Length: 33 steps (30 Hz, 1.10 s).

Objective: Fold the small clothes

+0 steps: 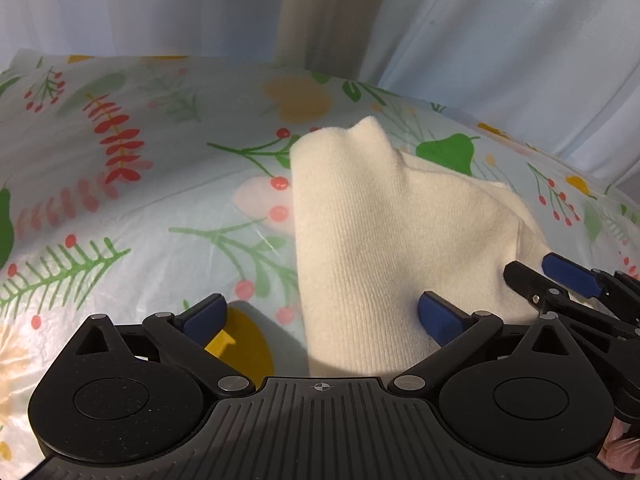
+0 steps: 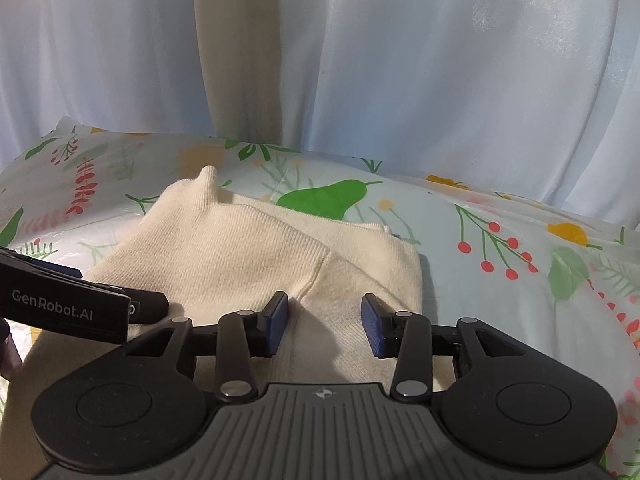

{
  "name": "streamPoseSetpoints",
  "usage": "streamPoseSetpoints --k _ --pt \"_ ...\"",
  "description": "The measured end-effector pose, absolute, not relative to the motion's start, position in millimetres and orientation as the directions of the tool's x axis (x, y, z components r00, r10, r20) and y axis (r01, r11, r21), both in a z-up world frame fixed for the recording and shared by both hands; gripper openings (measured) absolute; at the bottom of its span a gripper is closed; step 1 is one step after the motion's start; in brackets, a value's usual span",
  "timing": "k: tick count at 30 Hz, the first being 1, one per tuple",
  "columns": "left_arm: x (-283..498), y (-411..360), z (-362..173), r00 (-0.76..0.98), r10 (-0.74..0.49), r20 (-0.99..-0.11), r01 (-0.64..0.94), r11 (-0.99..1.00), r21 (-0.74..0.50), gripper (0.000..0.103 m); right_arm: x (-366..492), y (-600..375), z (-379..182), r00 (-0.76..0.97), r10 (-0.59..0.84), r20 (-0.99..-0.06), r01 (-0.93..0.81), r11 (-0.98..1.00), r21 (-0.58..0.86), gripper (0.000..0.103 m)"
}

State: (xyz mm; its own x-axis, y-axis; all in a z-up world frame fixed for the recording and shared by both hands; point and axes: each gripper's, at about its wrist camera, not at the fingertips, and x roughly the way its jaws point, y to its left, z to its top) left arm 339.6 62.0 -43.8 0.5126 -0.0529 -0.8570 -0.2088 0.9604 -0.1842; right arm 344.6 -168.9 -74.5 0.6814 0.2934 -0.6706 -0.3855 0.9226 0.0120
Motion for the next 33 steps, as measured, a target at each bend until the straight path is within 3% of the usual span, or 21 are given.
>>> streamPoseSetpoints --k 5,7,11,16,24,29,33 --pt "255 79 -12 0.582 -0.029 -0.813 -0.221 0.956 -0.192 0.103 283 -214 -58 0.715 0.29 -0.636 -0.287 0.951 0.11 0.049" --pt "219 78 -12 0.572 -0.027 -0.82 -0.213 0.96 -0.18 0.103 249 -232 -54 0.692 0.328 -0.643 -0.271 0.944 0.189 0.067" --pt "163 69 -21 0.505 0.049 -0.862 -0.277 0.955 -0.108 0.103 183 -245 -58 0.61 0.352 -0.71 -0.285 0.934 0.217 0.079" --pt "130 53 -30 0.436 0.07 -0.897 -0.236 0.971 -0.039 0.103 137 -238 -64 0.476 0.365 -0.8 -0.292 0.924 0.247 0.099" --pt "130 36 -15 0.434 0.038 -0.9 -0.169 0.985 -0.04 0.103 125 -213 -30 0.558 0.253 -0.79 -0.324 0.943 0.073 0.099" --pt "139 27 -4 0.436 -0.001 -0.9 -0.128 0.99 -0.063 0.103 135 -213 -19 0.519 0.296 -0.802 -0.315 0.938 0.143 0.099" --pt "144 18 -1 0.446 0.028 -0.894 -0.117 0.993 -0.027 0.103 142 -204 -20 0.499 0.213 -0.84 -0.254 0.963 0.093 0.099"
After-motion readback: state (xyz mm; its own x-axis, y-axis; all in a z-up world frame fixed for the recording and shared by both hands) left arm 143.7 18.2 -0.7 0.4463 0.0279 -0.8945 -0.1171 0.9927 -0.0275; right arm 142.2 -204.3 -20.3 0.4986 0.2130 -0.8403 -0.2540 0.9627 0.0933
